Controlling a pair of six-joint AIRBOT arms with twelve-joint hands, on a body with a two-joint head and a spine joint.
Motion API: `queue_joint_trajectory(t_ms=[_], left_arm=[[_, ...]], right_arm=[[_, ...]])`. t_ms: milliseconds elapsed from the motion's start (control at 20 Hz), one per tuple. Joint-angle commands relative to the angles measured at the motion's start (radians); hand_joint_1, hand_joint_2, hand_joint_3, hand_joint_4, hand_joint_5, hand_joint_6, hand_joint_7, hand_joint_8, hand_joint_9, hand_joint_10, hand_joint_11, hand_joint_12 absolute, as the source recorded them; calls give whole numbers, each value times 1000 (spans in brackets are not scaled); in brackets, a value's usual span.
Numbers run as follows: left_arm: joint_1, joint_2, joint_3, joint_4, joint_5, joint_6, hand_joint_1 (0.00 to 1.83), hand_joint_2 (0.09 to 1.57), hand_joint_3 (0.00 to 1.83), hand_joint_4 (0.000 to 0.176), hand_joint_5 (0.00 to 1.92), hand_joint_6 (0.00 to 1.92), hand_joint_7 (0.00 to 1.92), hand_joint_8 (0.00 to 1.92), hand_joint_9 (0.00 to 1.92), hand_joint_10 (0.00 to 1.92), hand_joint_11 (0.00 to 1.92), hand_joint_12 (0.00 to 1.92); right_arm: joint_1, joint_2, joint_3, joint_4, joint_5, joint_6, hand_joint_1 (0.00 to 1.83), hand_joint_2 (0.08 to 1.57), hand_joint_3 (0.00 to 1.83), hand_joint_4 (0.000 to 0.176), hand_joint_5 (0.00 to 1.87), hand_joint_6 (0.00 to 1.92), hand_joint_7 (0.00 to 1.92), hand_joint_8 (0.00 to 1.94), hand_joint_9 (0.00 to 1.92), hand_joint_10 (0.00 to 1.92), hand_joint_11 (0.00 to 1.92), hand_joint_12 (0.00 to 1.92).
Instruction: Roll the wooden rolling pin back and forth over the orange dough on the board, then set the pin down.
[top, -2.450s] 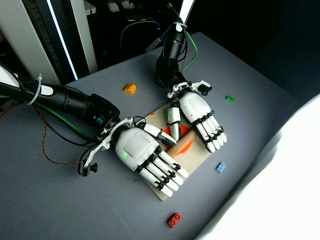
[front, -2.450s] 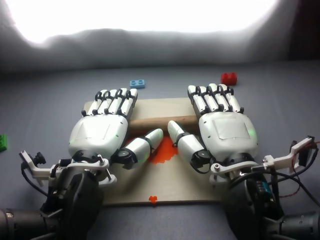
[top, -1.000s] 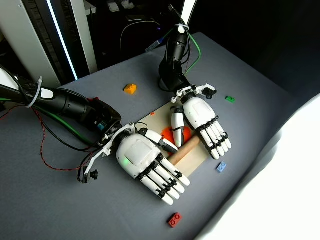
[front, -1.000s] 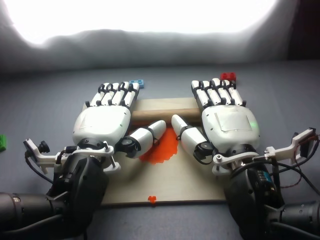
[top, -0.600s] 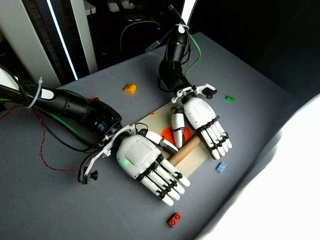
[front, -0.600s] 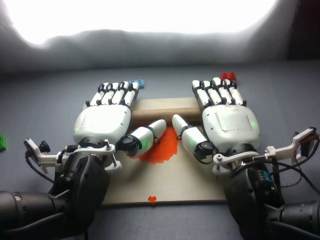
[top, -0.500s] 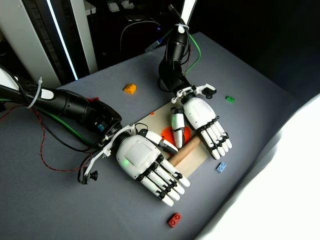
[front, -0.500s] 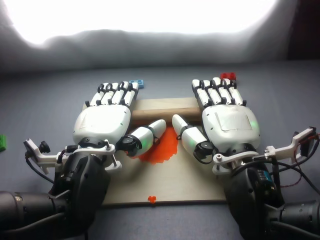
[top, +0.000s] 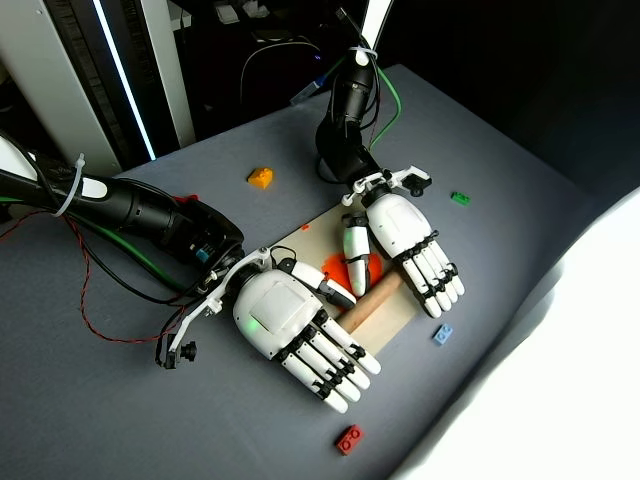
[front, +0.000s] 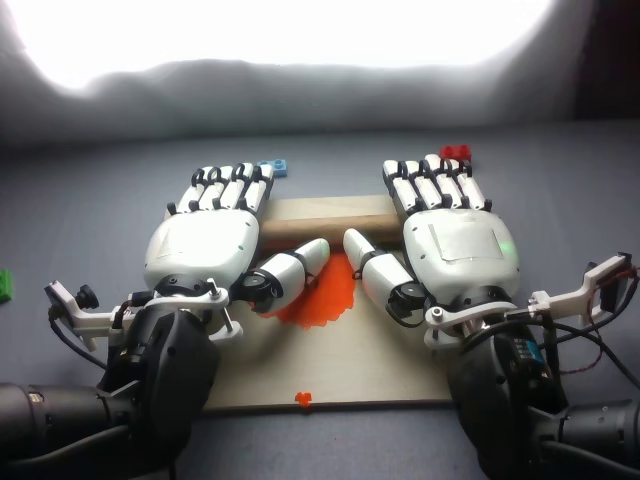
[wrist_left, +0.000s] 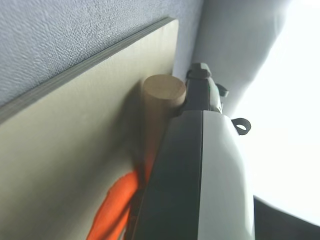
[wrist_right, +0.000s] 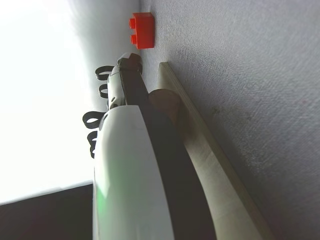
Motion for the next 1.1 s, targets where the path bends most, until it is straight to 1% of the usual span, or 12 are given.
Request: queue_joint_trajectory(t_ms=[0, 100, 150, 250, 300, 350, 400, 600, 650, 700, 750, 1050], left_arm=[[0, 7, 3, -5, -76, -8, 0, 1315, 2, 0, 0, 0, 0, 0, 0, 0, 0, 0], [-2, 9, 1, -11, -72, -8, 0, 1315, 3, 0, 0, 0, 0, 0, 0, 0, 0, 0], [-4, 10, -1, -13, -71, -8, 0, 1315, 2, 0, 0, 0, 0, 0, 0, 0, 0, 0], [-6, 12, -4, -21, -70, -8, 0, 1317, 3, 0, 0, 0, 0, 0, 0, 0, 0, 0], [-7, 13, -4, -23, -66, -8, 0, 1317, 3, 0, 0, 0, 0, 0, 0, 0, 0, 0], [-7, 14, -5, -23, -62, -8, 0, 1317, 3, 0, 0, 0, 0, 0, 0, 0, 0, 0], [-7, 16, -8, -23, -57, -8, 0, 1317, 3, 0, 0, 0, 0, 0, 0, 0, 0, 0], [3, 26, -20, -23, -41, -12, 0, 1320, 4, 0, 8, 3, 11, 4, 0, 0, 0, 0], [5, 26, -21, -22, -41, -18, 0, 1321, 5, 0, 27, 11, 32, 13, 0, 0, 0, 0], [8, 27, -24, -15, -41, -23, 0, 1321, 5, 0, 27, 11, 32, 13, 0, 0, 0, 0], [12, 28, -27, -6, -41, -33, 0, 1324, 5, 0, 36, 13, 53, 17, 14, 5, 0, 0], [38, 31, -41, 68, -52, -93, 0, 1328, 3, 0, 113, 25, 133, 17, 75, 17, 0, 0]], right_arm=[[-8, 11, 11, 40, 55, -13, 0, 1389, 1, 0, 152, 2, 176, 4, 131, 5, 0, 278], [-9, 11, 9, 40, 59, -17, 0, 1386, 0, 0, 168, 6, 193, 6, 153, 10, 0, 320], [-10, 11, 7, 40, 64, -20, 0, 1383, 0, 0, 151, 2, 172, 2, 128, 3, 0, 225], [-12, 14, -3, 40, 74, -28, 0, 1386, 0, 0, 148, 1, 168, 1, 119, 1, 0, 193], [-13, 17, -11, 40, 77, -32, 0, 1384, 0, 0, 180, 10, 196, 7, 150, 9, 0, 281], [-15, 19, -16, 40, 80, -34, 0, 1384, 0, 0, 180, 10, 196, 7, 150, 9, 0, 281], [-17, 20, -19, 40, 83, -38, 0, 1382, 0, 0, 208, 14, 237, 11, 199, 18, 0, 389], [-18, 21, -21, 40, 87, -37, 0, 1382, 0, 0, 211, 12, 243, 9, 216, 21, 0, 407], [-19, 21, -22, 40, 87, -37, 0, 1384, 0, 0, 241, 19, 286, 16, 253, 29, 0, 482], [-20, 21, -24, 40, 87, -37, 0, 1384, 0, 0, 241, 19, 286, 16, 253, 29, 0, 482], [-21, 21, -27, 40, 90, -38, 0, 1387, 0, 0, 303, 26, 357, 17, 321, 35, 0, 616], [-27, 22, -45, 40, 112, -43, 0, 1382, 0, 0, 367, 20, 437, 9, 403, 31, 0, 804]])
